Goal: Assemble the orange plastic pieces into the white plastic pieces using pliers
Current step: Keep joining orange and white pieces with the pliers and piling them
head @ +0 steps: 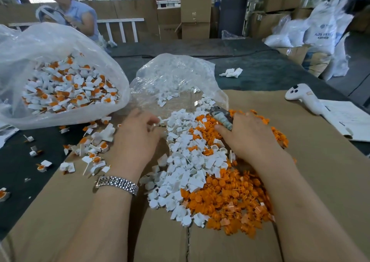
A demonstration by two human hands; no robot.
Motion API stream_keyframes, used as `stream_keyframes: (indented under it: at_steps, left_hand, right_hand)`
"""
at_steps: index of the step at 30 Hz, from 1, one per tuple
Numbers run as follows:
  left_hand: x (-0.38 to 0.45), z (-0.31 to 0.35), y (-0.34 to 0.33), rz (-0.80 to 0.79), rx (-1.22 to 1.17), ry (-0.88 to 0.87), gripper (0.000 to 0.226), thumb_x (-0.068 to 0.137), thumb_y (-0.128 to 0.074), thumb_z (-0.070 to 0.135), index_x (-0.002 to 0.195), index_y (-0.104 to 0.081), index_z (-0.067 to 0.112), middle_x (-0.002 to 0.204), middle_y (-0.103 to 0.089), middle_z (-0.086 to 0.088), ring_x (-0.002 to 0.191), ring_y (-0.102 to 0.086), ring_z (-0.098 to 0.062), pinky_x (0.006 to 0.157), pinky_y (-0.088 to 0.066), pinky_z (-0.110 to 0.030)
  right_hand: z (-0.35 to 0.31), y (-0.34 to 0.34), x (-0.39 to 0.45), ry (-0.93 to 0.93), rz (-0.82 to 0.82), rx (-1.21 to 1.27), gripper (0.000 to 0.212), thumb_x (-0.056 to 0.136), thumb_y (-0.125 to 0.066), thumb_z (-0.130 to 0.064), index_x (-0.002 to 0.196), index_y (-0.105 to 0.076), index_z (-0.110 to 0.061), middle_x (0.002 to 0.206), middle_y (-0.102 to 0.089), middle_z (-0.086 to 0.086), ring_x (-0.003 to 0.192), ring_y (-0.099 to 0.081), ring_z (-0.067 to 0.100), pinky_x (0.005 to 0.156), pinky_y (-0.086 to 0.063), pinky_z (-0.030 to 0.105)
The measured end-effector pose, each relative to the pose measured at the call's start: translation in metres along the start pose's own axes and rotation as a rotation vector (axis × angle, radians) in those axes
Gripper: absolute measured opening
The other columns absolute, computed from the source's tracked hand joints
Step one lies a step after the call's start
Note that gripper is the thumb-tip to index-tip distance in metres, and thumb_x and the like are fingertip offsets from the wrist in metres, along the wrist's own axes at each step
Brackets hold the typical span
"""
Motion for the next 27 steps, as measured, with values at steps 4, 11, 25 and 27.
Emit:
stream_keyframes:
  at_steps: [4,11,25,27]
  left_hand:
    - [-0.001,0.008,-0.032,-0.197,0.235,-0.1,0.024,0.103,-0.059,0.022,0.122,-0.073,0.024,0.119,-0.064,0.001,0.106,-0.06,-0.021,0.083,-0.048,-0.03]
    - [-0.001,0.006,-0.024,-0.141,0.156,-0.02,0.02,0.103,-0.058,0.024,0.117,-0.073,0.022,0.112,-0.07,0.001,0.097,-0.064,-0.018,0.08,-0.05,-0.031]
    - [-0.009,-0.002,-0.022,-0.174,-0.76,0.358,0.017,0.088,-0.08,0.014,0.103,-0.072,0.016,0.083,-0.08,-0.001,0.072,-0.077,-0.012,0.059,-0.055,-0.014]
    - [-0.01,-0.002,-0.025,-0.205,-0.815,0.383,0.013,0.089,-0.079,0.014,0.102,-0.075,0.015,0.085,-0.08,-0.002,0.078,-0.078,-0.014,0.06,-0.056,-0.015]
  right_hand:
    - [0.004,-0.009,0.0,-0.029,-0.051,-0.07,0.066,0.096,-0.048,-0.062,0.132,-0.052,-0.007,0.136,-0.048,0.02,0.127,-0.046,0.038,0.101,-0.041,0.053]
    - [0.002,-0.016,0.001,-0.024,-0.078,-0.176,0.071,0.092,-0.05,-0.067,0.132,-0.051,-0.008,0.142,-0.045,0.02,0.133,-0.039,0.038,0.105,-0.036,0.056]
    - [-0.04,-0.011,-0.004,0.275,-0.037,-0.03,0.012,0.091,-0.072,-0.035,0.102,-0.076,-0.036,0.111,-0.061,-0.009,0.131,-0.035,0.021,0.085,-0.024,0.044]
    - [-0.038,-0.011,-0.004,0.261,-0.036,-0.036,0.012,0.089,-0.074,-0.033,0.101,-0.076,-0.035,0.105,-0.063,-0.01,0.127,-0.039,0.02,0.083,-0.023,0.043]
Point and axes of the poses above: each hand's wrist, its own x-axis towards the middle knuckle, its own y-axis out of the back of the hand, z = x × y, the point moved 8 cm from there along x, towards the middle knuckle
